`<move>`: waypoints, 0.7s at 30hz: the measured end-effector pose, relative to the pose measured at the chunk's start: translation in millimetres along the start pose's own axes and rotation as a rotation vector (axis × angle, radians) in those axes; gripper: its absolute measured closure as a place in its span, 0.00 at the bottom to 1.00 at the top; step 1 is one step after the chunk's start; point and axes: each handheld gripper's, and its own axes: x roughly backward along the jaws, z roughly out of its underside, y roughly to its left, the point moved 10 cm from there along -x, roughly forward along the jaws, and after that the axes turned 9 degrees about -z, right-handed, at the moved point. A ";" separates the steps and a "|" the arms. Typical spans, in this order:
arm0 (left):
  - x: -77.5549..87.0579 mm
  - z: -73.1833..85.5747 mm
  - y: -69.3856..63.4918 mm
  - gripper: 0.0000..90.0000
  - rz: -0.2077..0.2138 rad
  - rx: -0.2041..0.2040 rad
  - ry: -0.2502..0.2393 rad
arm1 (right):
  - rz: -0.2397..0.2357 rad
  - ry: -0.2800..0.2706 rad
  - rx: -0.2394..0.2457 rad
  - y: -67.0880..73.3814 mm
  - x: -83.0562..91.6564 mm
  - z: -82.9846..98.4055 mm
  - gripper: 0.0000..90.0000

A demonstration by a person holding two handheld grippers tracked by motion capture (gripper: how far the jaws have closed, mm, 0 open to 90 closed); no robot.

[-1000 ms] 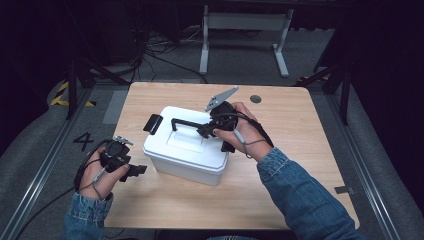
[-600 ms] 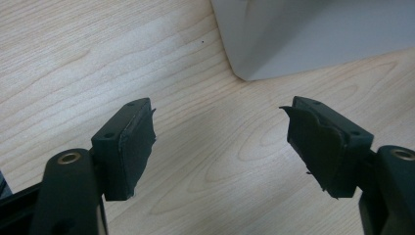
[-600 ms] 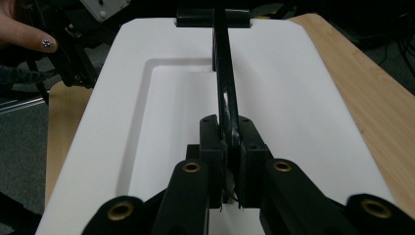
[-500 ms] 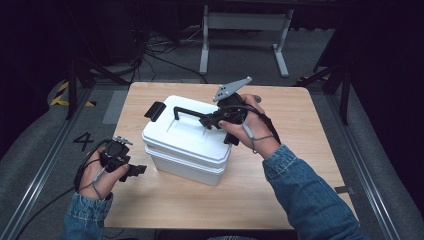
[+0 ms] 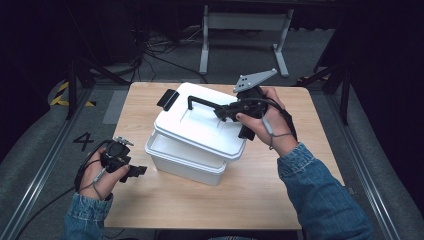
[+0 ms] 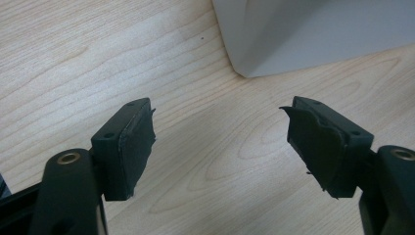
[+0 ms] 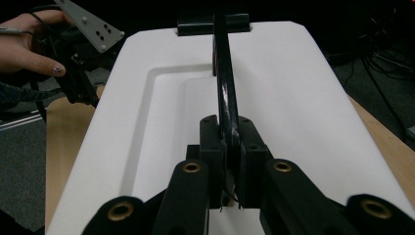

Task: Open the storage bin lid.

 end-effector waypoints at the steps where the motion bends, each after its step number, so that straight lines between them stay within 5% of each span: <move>1: -0.2 0.0 -0.2 0.30 -0.002 0.002 0.000 | 0.003 -0.001 -0.002 -0.9 2.3 0.6 0.94; 21: -2.7 0.5 -2.8 0.29 0.004 -0.004 0.013 | 0.087 -0.048 -0.089 -31.8 66.0 35.4 0.94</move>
